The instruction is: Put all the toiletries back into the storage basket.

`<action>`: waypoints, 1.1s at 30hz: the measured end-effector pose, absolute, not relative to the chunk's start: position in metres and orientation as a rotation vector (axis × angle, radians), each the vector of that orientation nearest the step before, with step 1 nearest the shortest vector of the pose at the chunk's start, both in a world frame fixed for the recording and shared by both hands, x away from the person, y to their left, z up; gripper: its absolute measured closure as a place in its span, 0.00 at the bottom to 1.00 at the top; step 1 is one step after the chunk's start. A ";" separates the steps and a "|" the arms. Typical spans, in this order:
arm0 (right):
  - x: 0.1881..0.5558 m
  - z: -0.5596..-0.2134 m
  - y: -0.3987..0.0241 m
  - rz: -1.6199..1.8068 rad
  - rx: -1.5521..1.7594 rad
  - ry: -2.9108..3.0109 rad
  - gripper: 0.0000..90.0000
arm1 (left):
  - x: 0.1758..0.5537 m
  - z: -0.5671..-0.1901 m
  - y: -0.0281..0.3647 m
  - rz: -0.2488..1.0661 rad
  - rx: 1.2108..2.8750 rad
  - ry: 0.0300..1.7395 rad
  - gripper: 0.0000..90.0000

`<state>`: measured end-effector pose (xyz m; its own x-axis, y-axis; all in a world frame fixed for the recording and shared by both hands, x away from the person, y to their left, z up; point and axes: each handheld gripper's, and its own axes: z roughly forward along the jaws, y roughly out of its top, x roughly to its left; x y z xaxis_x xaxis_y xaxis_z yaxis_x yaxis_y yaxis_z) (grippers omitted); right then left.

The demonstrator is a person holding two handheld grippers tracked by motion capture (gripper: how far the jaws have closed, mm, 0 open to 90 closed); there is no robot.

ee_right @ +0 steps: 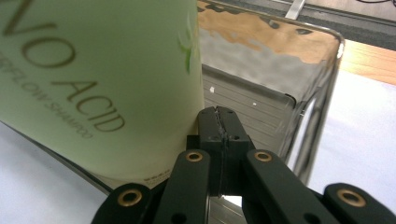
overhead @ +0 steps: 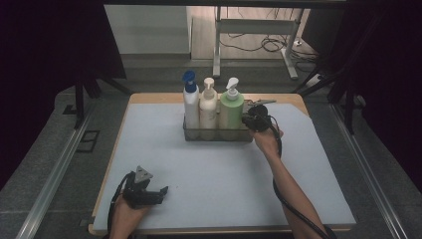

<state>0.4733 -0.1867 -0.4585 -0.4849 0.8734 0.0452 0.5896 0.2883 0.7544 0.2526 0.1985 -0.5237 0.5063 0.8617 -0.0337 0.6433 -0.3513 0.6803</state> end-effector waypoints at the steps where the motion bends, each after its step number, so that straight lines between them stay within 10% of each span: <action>1: 0.473 -0.459 -0.185 1.032 1.314 2.190 0.99 | 0.253 -0.524 0.199 0.440 2.110 1.226 0.14; 33: 0.469 -0.448 -0.184 1.048 1.280 2.211 0.90 | 0.253 -0.524 0.199 0.440 2.109 1.226 0.14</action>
<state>0.4690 -0.1843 -0.4484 -0.5141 0.8567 0.0423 0.5752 0.3077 0.7579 0.2526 0.1985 -0.5237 0.5063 0.8617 -0.0338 0.6432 -0.3512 0.6804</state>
